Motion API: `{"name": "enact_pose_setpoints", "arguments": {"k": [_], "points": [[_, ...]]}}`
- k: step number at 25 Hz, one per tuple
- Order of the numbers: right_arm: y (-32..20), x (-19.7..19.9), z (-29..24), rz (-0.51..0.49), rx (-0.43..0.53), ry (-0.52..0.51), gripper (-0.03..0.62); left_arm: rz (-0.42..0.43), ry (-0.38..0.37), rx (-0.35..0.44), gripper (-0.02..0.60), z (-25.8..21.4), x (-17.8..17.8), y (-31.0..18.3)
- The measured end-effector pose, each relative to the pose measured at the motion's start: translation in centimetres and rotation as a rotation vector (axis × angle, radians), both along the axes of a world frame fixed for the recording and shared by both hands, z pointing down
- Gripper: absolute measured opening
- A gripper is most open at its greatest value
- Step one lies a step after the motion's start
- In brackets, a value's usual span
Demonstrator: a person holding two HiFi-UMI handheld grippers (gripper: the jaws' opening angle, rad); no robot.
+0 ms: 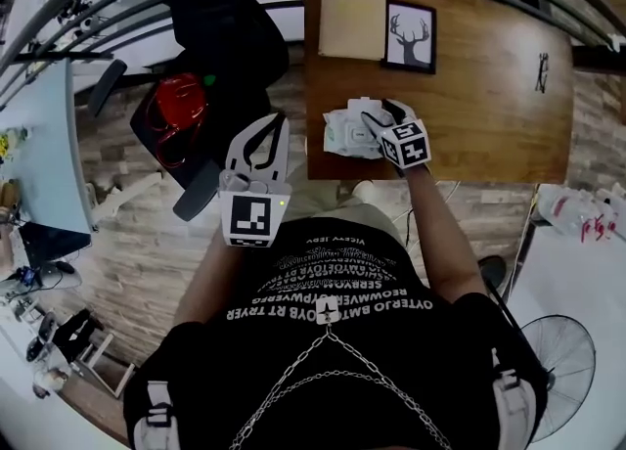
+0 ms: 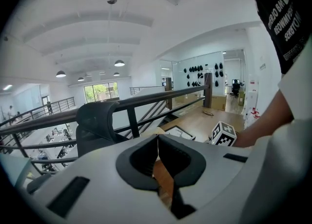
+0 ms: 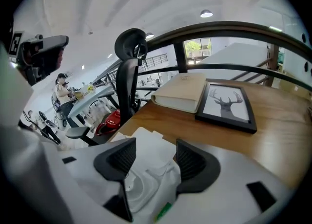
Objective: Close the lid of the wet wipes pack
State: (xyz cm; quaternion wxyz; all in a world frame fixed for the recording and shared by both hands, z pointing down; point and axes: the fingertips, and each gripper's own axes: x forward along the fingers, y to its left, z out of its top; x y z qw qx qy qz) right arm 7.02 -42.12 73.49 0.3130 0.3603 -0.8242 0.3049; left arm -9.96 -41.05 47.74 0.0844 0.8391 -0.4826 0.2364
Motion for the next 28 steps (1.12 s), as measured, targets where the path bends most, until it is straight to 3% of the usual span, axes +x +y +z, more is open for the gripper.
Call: {"name": "enact_pose_setpoints", "arguments": {"k": [11,28], "points": [[-0.2,-0.2,1.7,-0.013,-0.048,0.003,0.256,-0.002,-0.014,0.021,0.028,-1.1,-0.9,0.5],[4.6,0.3,-2.9,-0.082,0.075,-0.014,0.255,-0.018,0.006,0.102,0.028,-4.2,1.3,5.9]]}}
